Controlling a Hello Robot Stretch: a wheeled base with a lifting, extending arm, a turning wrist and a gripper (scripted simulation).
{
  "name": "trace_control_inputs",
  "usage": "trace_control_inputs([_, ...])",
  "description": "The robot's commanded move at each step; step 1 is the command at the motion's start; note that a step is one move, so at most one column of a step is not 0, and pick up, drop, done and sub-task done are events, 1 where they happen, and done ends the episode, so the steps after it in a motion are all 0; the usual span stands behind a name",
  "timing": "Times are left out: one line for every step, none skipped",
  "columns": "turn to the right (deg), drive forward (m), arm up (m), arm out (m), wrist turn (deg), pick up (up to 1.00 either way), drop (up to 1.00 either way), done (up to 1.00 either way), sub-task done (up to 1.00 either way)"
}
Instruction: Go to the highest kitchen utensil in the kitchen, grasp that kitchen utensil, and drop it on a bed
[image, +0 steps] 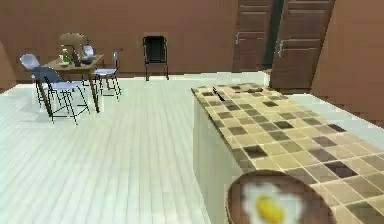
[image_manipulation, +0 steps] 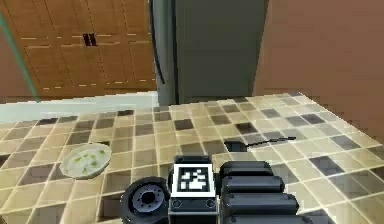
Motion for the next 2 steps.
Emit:
trace_control_inputs([-45.0, 0.0, 0.0, 0.0, 0.0, 0.0, 0.0, 0.0, 0.0])
trace_control_inputs([0.0, 0.35, 0.0, 0.0, 0.0, 0.0, 0.0, 0.0, 0.0])
